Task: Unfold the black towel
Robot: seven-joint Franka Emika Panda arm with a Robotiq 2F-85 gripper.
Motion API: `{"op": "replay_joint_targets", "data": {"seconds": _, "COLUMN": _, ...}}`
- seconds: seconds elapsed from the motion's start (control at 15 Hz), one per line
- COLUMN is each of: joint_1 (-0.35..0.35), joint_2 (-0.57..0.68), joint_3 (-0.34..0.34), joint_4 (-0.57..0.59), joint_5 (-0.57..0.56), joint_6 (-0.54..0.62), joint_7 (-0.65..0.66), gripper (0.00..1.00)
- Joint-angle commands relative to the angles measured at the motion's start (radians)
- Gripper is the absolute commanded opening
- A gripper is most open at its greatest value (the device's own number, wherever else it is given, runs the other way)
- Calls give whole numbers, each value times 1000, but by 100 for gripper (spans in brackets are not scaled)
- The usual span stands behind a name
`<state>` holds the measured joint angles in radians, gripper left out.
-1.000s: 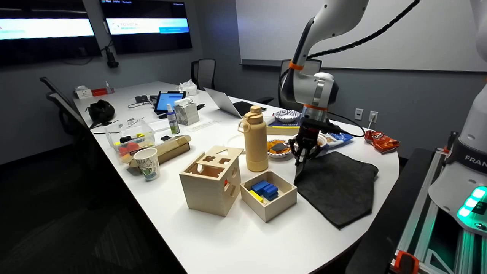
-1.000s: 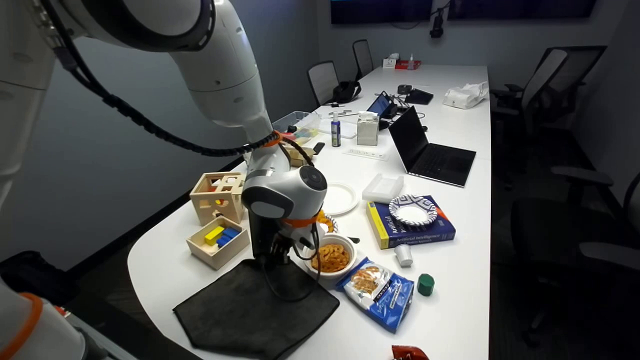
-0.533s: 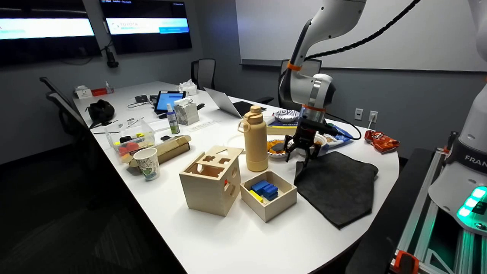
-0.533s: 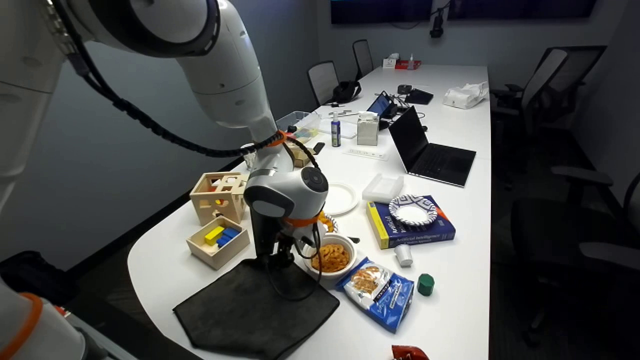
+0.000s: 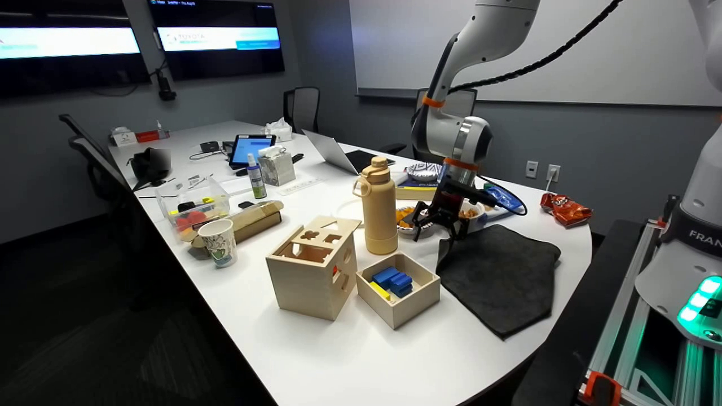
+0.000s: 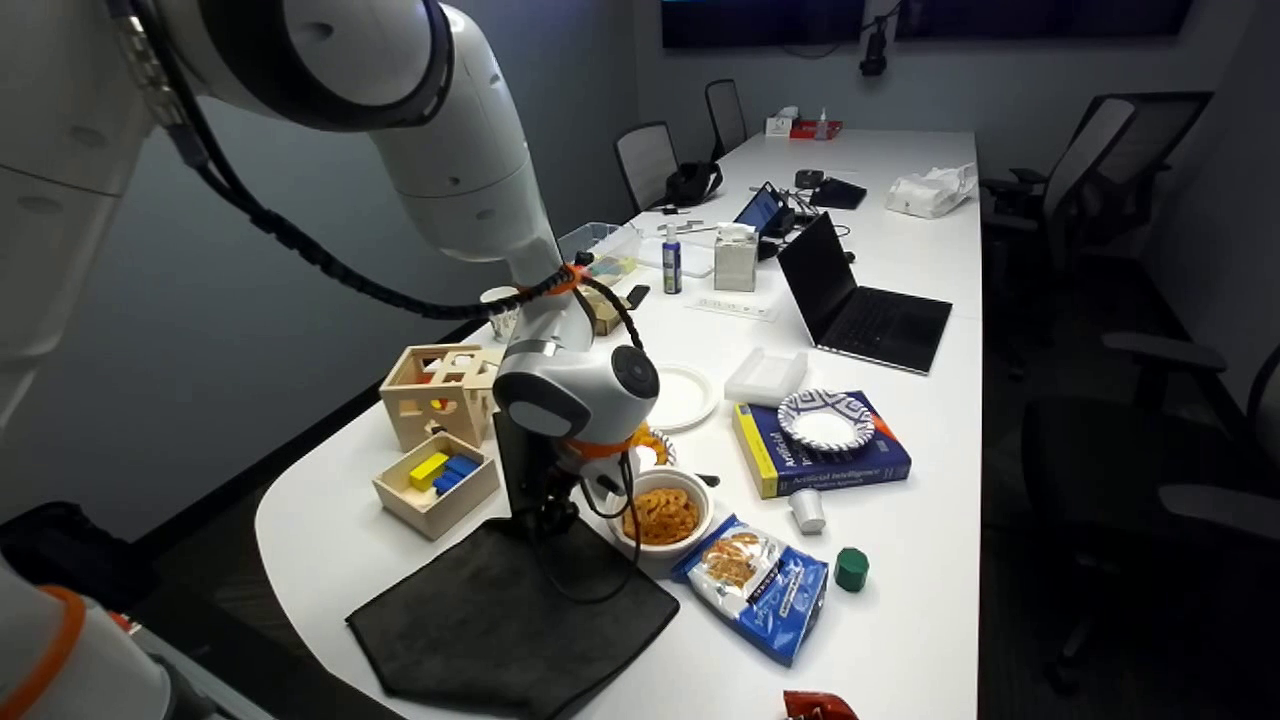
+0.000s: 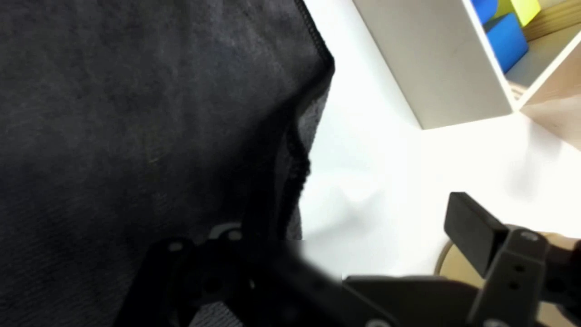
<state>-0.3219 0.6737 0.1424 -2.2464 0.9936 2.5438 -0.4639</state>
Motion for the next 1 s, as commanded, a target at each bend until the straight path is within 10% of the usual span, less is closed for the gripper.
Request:
{"op": "replay_joint_targets", "data": {"seconds": 0.0, "joint_1": 0, "joint_2": -23, "joint_3": -18, "joint_4": -21, "joint_5": 33, "joint_6": -69, "joint_7": -65, "gripper": 100}}
{"op": "replay_joint_targets", "data": {"seconds": 0.93, "joint_1": 52, "joint_2": -51, "joint_3": -63, "joint_4": -38, "joint_5": 344, "joint_6": -110, "joint_7": -437, "gripper": 100}}
